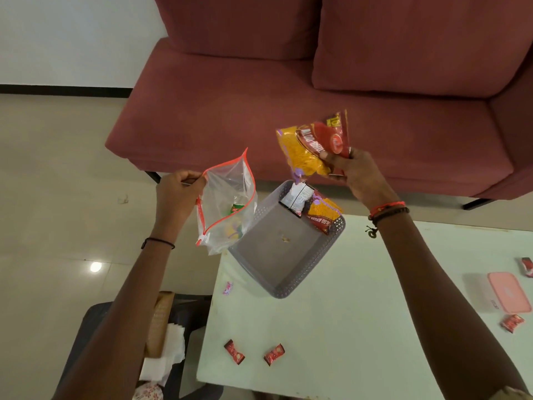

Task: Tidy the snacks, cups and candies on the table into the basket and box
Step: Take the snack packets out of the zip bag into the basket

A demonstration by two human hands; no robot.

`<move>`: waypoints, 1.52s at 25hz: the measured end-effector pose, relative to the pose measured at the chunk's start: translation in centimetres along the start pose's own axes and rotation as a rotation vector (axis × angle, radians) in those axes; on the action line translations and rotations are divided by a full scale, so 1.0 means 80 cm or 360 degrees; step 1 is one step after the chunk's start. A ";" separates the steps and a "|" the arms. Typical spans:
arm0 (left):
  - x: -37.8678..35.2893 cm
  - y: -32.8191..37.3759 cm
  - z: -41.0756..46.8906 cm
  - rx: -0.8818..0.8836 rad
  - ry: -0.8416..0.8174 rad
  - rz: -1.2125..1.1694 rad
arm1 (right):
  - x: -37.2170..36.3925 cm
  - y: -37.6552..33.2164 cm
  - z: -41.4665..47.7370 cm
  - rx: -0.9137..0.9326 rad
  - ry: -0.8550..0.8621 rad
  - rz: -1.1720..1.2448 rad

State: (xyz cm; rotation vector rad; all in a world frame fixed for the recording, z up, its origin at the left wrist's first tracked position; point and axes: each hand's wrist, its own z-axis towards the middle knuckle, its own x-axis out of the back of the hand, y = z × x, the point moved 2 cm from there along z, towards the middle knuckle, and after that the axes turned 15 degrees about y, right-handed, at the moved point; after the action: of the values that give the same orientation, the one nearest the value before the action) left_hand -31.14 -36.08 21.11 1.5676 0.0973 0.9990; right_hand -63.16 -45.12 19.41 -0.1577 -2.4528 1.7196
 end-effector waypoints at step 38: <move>-0.007 -0.036 -0.007 -0.0083 0.0018 0.0090 | -0.122 0.003 0.012 0.1048 0.0102 -0.0554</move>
State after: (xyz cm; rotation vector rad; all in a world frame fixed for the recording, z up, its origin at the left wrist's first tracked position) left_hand -30.57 -35.16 18.34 1.5245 0.0346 1.0470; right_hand -53.73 -47.57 18.28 0.2640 -1.6219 2.1764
